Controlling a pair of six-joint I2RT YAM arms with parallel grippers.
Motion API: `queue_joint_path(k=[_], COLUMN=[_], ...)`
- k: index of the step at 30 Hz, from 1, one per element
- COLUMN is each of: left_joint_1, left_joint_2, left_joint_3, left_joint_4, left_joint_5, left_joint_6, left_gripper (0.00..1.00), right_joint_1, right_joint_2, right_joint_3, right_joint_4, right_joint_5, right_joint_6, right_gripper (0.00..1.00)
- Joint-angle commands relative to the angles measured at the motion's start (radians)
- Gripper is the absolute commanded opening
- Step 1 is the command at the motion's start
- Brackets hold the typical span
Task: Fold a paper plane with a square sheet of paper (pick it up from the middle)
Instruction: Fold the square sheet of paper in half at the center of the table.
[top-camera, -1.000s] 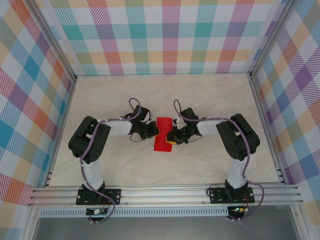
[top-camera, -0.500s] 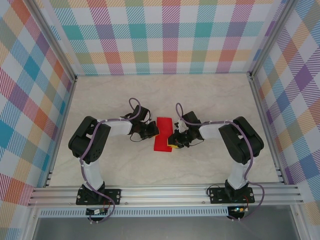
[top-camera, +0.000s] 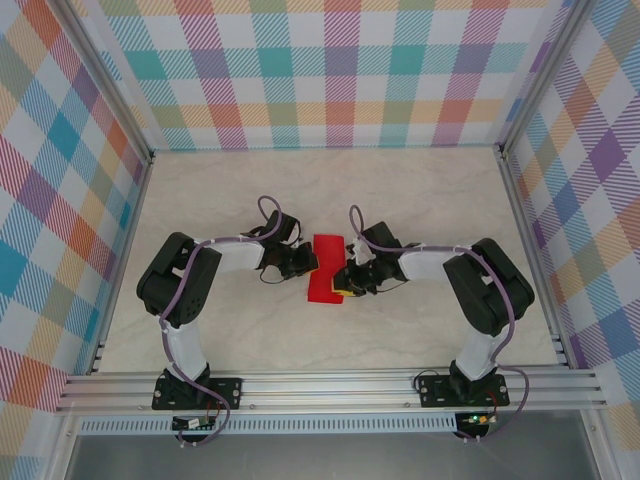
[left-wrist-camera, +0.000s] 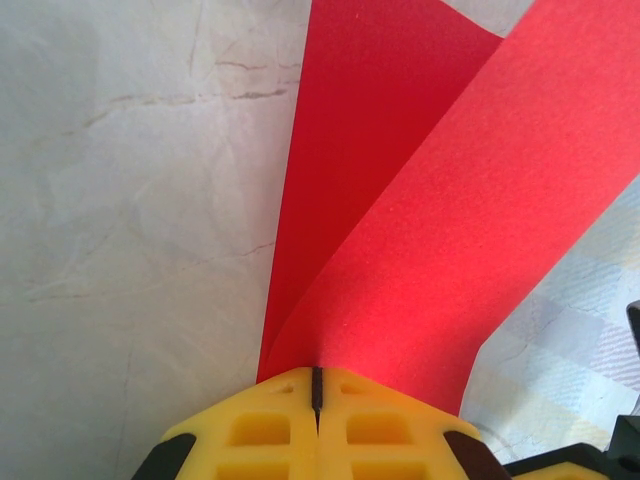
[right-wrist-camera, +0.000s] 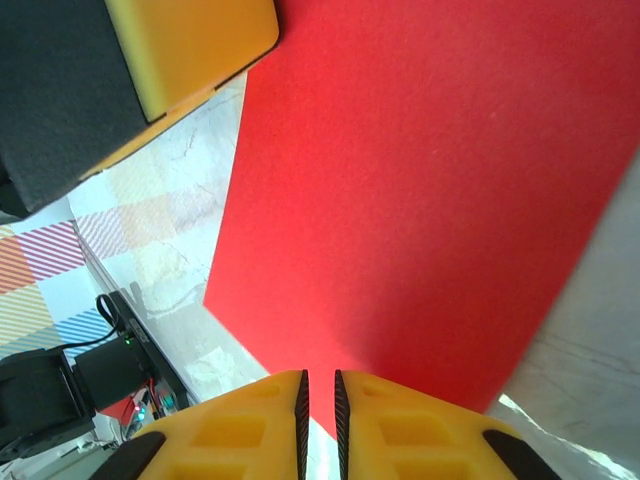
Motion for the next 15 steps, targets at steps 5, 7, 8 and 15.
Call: queue_joint_path(k=[5,7,8,15], left_joint_1=[-0.015,-0.015,-0.015,-0.015], left_joint_2=[0.055,0.055,0.056,0.057], left_joint_3=[-0.046,-0.047,-0.047,-0.046], left_joint_4=[-0.12,-0.12,-0.12,-0.119], left_joint_5=[-0.065,-0.066,-0.064,-0.062], left_joint_6=[0.017,0.017,0.018,0.019], left_gripper=[0.0,0.0,0.0,0.0], right_joint_1=[0.009,0.009,0.009,0.016], right_joint_2=[0.064,0.067,0.064,-0.035], right_joint_3=[-0.047,-0.052,-0.053,-0.068], right_joint_4=[-0.012,-0.018,-0.02,0.018], right_joint_5=[0.039,0.052,0.053,0.019], right_joint_6=[-0.005,-0.01,-0.009,-0.005], right_gripper=[0.17,0.17,0.17,0.17])
